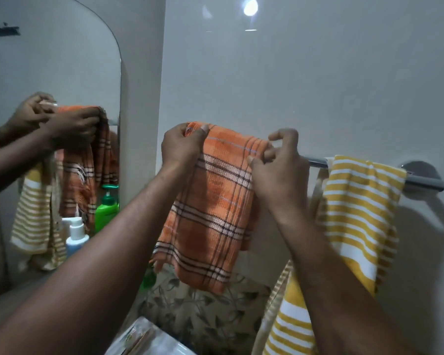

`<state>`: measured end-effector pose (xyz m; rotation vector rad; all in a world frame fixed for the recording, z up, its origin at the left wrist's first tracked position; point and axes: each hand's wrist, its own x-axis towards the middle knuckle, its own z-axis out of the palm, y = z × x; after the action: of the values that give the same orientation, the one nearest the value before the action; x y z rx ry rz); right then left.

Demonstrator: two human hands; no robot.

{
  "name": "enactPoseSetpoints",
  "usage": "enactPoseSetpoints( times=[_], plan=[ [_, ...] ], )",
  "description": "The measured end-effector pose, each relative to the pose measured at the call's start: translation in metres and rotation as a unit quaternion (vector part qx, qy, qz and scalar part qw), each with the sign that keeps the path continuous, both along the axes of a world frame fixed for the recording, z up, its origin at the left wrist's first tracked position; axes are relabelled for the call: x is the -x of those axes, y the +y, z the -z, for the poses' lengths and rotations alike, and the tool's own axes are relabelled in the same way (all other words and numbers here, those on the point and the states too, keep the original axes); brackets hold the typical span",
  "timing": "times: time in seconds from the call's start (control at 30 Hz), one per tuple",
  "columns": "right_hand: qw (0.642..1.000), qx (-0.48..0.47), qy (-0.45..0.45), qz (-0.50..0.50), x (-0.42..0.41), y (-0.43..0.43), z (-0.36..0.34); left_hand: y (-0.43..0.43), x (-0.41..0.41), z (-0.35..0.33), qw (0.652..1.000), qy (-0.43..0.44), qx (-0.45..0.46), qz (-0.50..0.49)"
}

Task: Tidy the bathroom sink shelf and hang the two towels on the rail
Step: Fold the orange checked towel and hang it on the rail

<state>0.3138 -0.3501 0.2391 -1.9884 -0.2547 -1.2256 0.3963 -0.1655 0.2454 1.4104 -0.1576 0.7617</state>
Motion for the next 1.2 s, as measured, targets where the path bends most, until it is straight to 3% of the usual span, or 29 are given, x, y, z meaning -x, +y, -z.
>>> enactPoseSetpoints(
  times=[0.1,0.23,0.3,0.4,0.57,0.63,0.73,0.87,0.97,1.03,1.1,1.2],
  plan=[
    [0.996,0.064,0.041,0.035,-0.006,-0.003,-0.035,0.002,-0.006,-0.017,0.997,0.033,-0.03,-0.062],
    [0.963,0.187,0.143,0.132,-0.009,0.006,-0.066,0.011,-0.006,-0.037,0.944,0.095,-0.231,-0.214],
    [0.952,0.211,0.164,0.152,-0.009,0.007,-0.073,0.01,-0.006,-0.039,0.932,0.104,-0.265,-0.224],
    [0.943,0.23,0.169,0.171,-0.014,0.002,-0.072,0.01,-0.003,-0.032,0.943,0.08,-0.257,-0.196],
    [0.93,0.294,0.116,0.189,-0.02,-0.001,-0.056,0.022,0.007,0.001,0.994,0.011,-0.108,0.006],
    [0.932,0.303,0.116,0.163,-0.022,0.0,-0.055,0.028,0.005,0.01,0.992,-0.015,-0.113,0.047],
    [0.937,0.303,0.144,0.097,-0.024,0.002,-0.057,0.033,0.002,0.007,0.984,-0.048,-0.173,0.013],
    [0.921,0.345,0.149,0.1,-0.026,0.004,-0.056,0.033,0.0,-0.006,0.93,-0.029,-0.333,-0.152],
    [0.916,0.354,0.153,0.115,-0.029,0.004,-0.056,0.025,0.008,-0.013,0.847,-0.102,-0.434,-0.292],
    [0.912,0.359,0.154,0.124,-0.033,0.005,-0.056,0.012,0.008,-0.022,0.819,-0.128,-0.505,-0.241],
    [0.906,0.37,0.154,0.137,-0.036,0.005,-0.054,-0.001,0.002,-0.027,0.81,-0.081,-0.552,-0.179],
    [0.887,0.406,0.145,0.163,-0.033,0.002,-0.049,-0.004,-0.007,-0.018,0.812,-0.072,-0.549,-0.183]
  ],
)
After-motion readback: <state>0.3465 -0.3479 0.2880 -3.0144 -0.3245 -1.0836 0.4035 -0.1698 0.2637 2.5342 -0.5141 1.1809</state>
